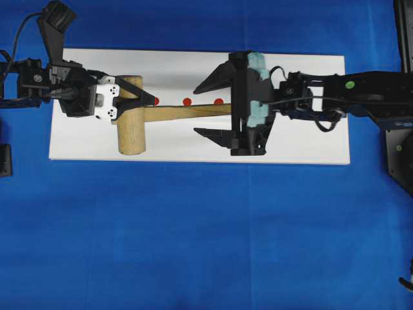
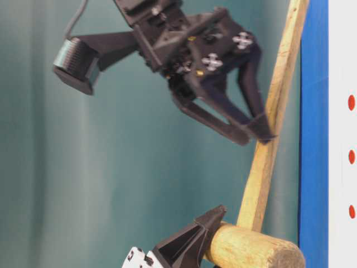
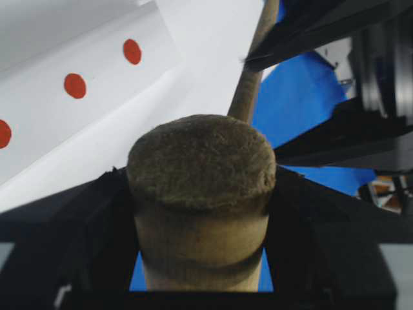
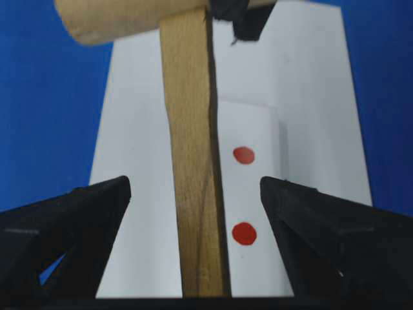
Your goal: Hit the mark with a hammer.
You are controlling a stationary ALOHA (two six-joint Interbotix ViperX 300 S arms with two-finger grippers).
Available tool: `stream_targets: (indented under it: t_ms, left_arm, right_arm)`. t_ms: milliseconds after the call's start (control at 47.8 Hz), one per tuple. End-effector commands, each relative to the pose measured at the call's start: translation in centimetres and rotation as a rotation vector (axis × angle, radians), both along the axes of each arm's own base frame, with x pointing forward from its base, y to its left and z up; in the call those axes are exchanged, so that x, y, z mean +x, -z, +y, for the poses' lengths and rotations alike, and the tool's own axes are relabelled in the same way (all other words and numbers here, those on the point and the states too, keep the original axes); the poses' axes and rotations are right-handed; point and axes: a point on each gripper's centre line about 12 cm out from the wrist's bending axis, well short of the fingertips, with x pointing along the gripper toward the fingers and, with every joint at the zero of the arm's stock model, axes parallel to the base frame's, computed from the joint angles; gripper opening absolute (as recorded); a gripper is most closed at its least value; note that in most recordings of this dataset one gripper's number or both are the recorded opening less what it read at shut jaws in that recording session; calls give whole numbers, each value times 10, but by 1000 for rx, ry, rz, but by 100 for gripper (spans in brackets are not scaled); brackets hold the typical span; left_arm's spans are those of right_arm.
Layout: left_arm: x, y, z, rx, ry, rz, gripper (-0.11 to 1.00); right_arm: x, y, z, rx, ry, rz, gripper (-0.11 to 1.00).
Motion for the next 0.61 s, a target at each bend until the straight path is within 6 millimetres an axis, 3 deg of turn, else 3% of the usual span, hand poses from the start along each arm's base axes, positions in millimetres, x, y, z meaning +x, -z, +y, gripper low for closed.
stream_targets:
  t_ms: [0,126,251,335,398,586]
  left_arm:
    - [3,-16,-3,7,10,-61,48]
    - [4,-17,-8,7,25,-66,48]
    - [5,-18,-11,6,36,-67,48]
    - [5,-18,-11,6,37,-67,48]
    - [5,-18,-11,7,37,-69,48]
    - [6,-19,-12,14,44,-69,48]
  right_arm:
    - [7,-4,1,-16,-11,-19,88]
    - [12,8,0,-31,-20,0,88]
    - [14,6,0,-42,-23,-23,85]
    - [15,4,0,-52,-28,-36,78]
    - [14,5,0,-61,-35,-33,66]
    - [13,8,1,-63,-38,-21,14]
